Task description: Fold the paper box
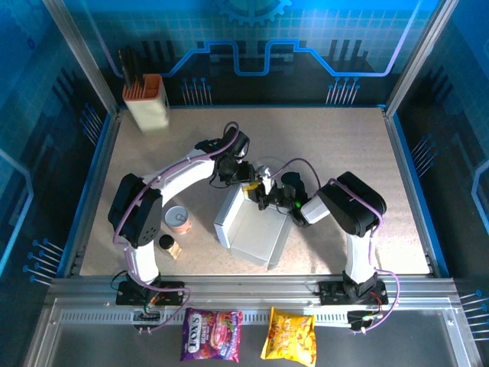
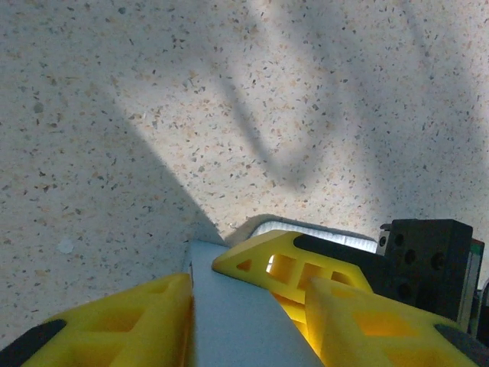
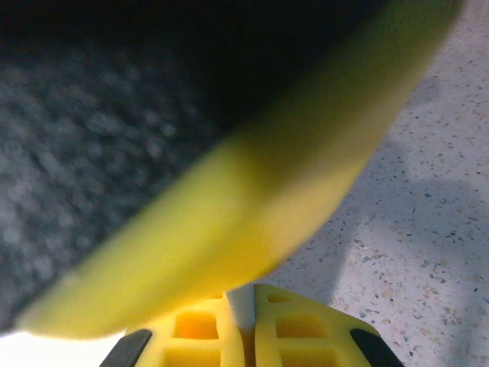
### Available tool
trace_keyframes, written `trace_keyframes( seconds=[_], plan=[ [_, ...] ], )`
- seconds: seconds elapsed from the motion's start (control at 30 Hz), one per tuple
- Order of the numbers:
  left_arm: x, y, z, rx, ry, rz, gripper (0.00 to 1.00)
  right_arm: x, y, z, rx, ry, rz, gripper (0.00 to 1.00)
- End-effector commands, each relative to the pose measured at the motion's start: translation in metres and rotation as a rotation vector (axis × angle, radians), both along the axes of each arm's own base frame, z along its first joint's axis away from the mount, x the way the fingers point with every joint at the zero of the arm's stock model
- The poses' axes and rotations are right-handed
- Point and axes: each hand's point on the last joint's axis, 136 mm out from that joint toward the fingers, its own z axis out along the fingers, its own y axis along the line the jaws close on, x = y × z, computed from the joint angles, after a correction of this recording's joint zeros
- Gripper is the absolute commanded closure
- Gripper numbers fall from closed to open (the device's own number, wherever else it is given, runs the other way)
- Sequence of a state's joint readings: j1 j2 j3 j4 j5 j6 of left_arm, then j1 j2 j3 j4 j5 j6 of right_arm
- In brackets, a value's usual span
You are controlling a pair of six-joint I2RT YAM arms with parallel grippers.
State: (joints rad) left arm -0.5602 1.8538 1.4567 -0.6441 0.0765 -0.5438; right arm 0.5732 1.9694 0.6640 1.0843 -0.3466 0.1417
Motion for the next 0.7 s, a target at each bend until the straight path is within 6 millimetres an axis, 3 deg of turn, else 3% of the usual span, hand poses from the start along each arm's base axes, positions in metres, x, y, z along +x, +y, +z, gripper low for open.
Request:
trace_keyframes(
  seconds=[0.0,0.17,0.33,0.47,0.67],
  plan=[
    [-0.033,-0.026,0.007,-0.098,0.077,-0.069,0.56,0.011,0.001,0.006,-0.015,-0.076,-0.116,1.0],
    [-0.034,-0.019,0.006,-0.057,0.057,-0.06,0.55,0.001,0.004,0.009,0.012,-0.118,-0.076,1.0],
    [-0.035,-0.011,0.005,-0.007,0.047,-0.064,0.55,-0.005,-0.003,0.006,0.004,-0.114,-0.078,0.81],
    [-0.036,-0.01,0.004,0.002,0.049,-0.069,0.55,-0.008,-0.01,0.007,0.006,-0.115,-0.088,0.72],
    [-0.035,-0.012,0.007,-0.013,0.043,-0.07,0.54,-0.009,-0.007,0.022,0.079,-0.132,-0.064,0.73]
  ],
)
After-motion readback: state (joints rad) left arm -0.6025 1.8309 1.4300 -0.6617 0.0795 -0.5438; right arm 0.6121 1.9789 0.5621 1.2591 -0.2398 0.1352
